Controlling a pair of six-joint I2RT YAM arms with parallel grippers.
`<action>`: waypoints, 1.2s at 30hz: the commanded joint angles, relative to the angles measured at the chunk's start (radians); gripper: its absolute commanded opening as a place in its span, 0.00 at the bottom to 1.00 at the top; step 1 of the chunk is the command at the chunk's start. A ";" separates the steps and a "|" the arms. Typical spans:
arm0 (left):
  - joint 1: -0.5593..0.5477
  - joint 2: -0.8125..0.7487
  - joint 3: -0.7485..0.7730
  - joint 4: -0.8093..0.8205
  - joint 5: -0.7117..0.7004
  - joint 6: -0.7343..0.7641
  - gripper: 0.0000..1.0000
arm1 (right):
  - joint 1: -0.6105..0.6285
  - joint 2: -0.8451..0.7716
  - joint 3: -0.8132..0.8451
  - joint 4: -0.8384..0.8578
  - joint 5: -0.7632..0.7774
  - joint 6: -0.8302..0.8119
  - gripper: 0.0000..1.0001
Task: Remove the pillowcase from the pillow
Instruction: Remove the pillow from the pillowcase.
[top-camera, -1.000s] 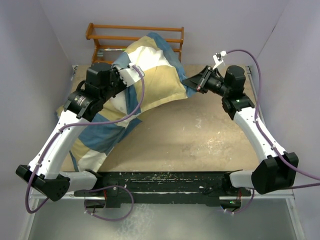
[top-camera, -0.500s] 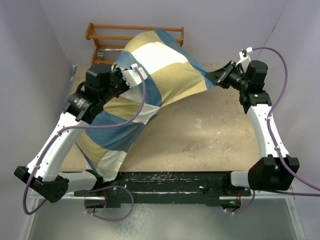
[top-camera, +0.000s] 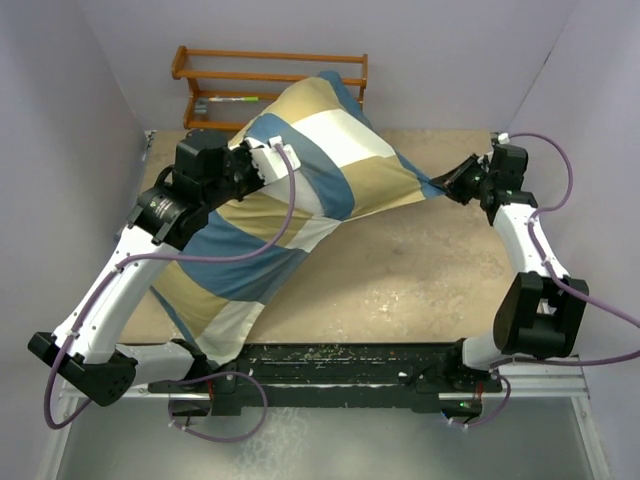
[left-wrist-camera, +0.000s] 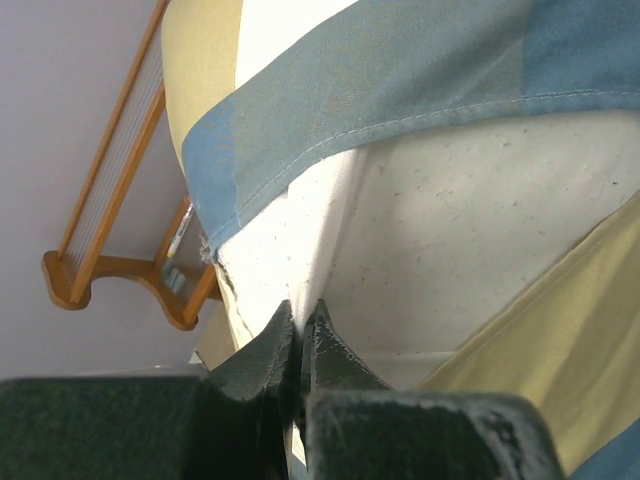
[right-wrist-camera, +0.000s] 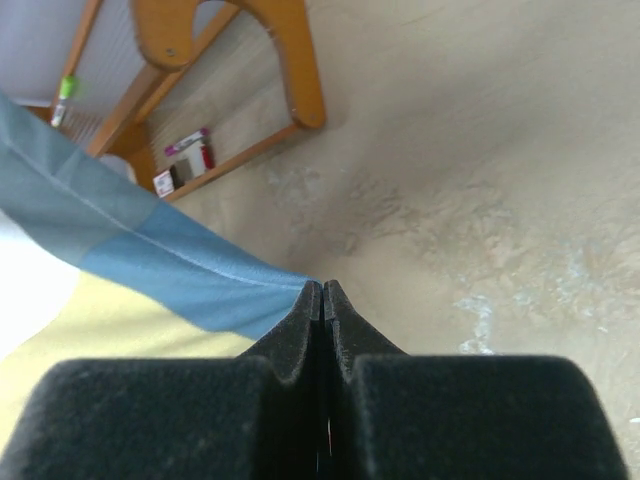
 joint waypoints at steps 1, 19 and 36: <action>0.045 -0.138 0.045 0.118 -0.221 0.090 0.00 | -0.098 0.038 -0.018 0.002 0.403 -0.103 0.00; 0.045 -0.068 0.073 0.020 0.014 -0.203 0.00 | 0.615 -0.401 0.085 0.170 0.777 -0.383 0.96; 0.045 -0.060 0.131 0.039 0.127 -0.202 0.00 | 0.471 0.002 -0.015 0.700 -0.330 0.266 1.00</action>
